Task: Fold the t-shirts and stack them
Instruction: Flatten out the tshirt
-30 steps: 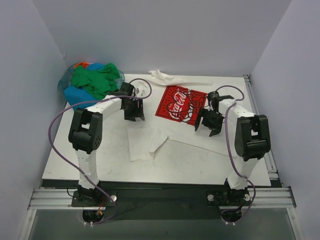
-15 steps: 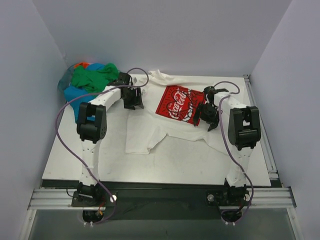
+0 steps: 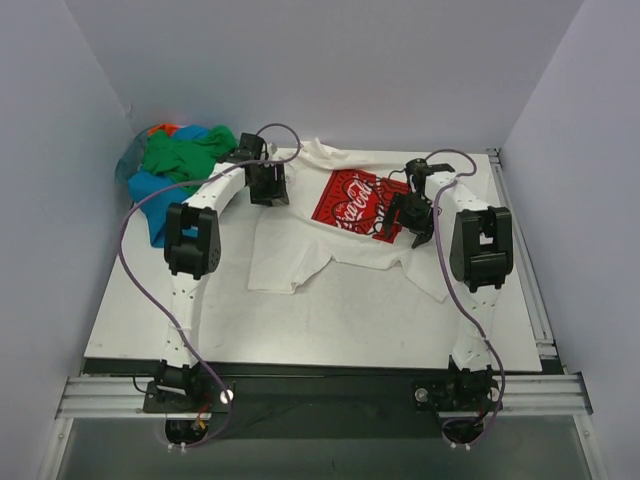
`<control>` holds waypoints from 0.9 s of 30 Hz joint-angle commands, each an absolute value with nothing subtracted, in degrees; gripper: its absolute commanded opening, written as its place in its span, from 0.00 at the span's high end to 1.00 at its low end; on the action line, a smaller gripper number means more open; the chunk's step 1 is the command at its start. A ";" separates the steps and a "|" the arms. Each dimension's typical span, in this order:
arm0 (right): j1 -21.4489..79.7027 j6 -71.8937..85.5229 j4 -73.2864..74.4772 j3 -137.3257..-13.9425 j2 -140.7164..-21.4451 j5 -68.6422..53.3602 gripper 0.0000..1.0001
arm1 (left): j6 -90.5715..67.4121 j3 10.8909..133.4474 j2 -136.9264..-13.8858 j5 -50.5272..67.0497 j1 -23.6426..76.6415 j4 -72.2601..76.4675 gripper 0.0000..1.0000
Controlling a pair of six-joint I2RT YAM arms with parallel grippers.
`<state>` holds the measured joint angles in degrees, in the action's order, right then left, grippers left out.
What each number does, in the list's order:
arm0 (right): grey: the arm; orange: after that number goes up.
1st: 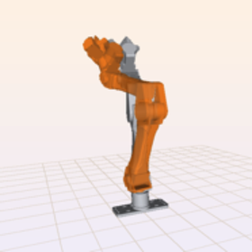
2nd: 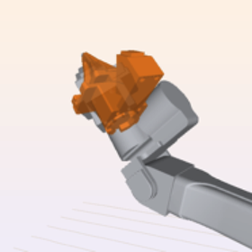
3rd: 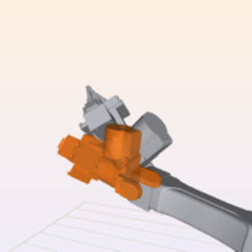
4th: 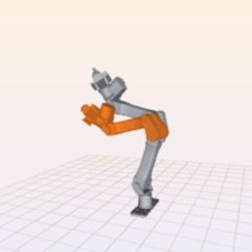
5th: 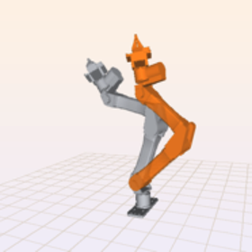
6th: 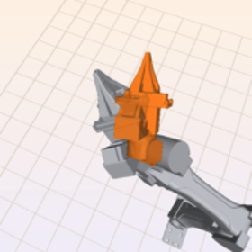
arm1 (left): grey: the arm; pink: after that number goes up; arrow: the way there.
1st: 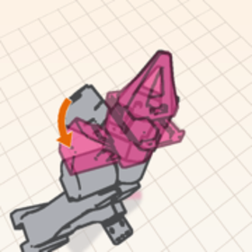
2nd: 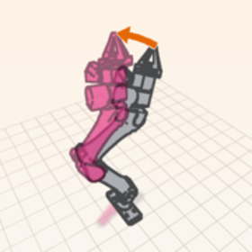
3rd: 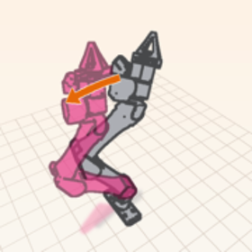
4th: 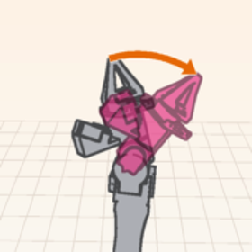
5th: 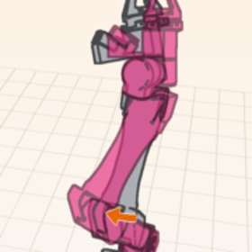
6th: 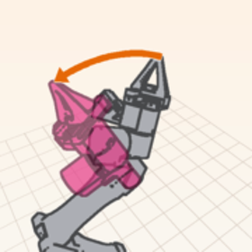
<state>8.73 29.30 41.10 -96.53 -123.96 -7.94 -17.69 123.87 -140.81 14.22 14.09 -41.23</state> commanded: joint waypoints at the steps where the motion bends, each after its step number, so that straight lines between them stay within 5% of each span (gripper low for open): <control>1: 9.40 27.61 44.65 -98.70 -121.20 -9.05 0.22 | -16.61 121.65 -130.62 13.19 14.41 -37.37 0.33; 7: 9.58 26.90 45.09 -97.91 -118.04 -9.49 0.23 | -14.59 108.92 -115.68 7.75 15.47 -36.30 0.33; 18: 9.49 27.33 44.83 -90.54 -108.46 -9.58 0.23 | -17.84 65.79 -89.32 5.35 15.38 -34.64 0.39; 27: 9.40 27.86 43.68 -82.80 -102.66 -8.88 0.23 | -19.51 57.22 -85.16 8.26 14.77 -32.78 0.41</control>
